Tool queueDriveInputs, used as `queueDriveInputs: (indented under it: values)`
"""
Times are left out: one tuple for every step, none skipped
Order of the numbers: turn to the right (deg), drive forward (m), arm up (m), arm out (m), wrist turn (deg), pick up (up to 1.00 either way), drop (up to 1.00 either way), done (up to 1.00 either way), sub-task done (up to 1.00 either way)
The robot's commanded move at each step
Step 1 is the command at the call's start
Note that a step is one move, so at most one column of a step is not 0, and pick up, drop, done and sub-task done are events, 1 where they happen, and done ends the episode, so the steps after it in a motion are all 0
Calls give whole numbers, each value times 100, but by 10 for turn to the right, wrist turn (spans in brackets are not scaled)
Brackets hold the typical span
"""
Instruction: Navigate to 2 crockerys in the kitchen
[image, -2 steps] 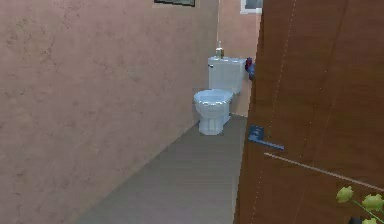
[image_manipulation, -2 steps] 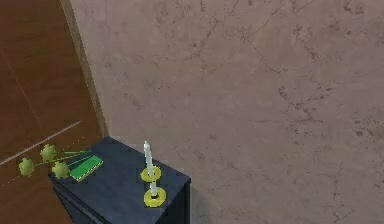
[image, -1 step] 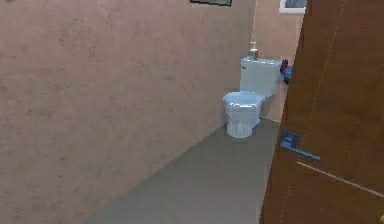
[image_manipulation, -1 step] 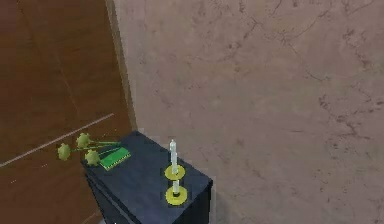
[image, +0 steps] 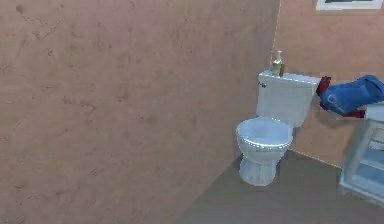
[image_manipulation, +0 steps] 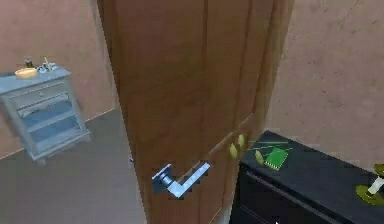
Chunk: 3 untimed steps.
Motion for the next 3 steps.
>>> queueDriveInputs:
  values:
    - [-450, 0, 0, 0, 0, 0, 0, 0, 0]
    - [-90, 0, 0, 0, 0, 0, 0, 0, 0]
    - [0, 5, 0, 0, 0, 0, 0, 0, 0]
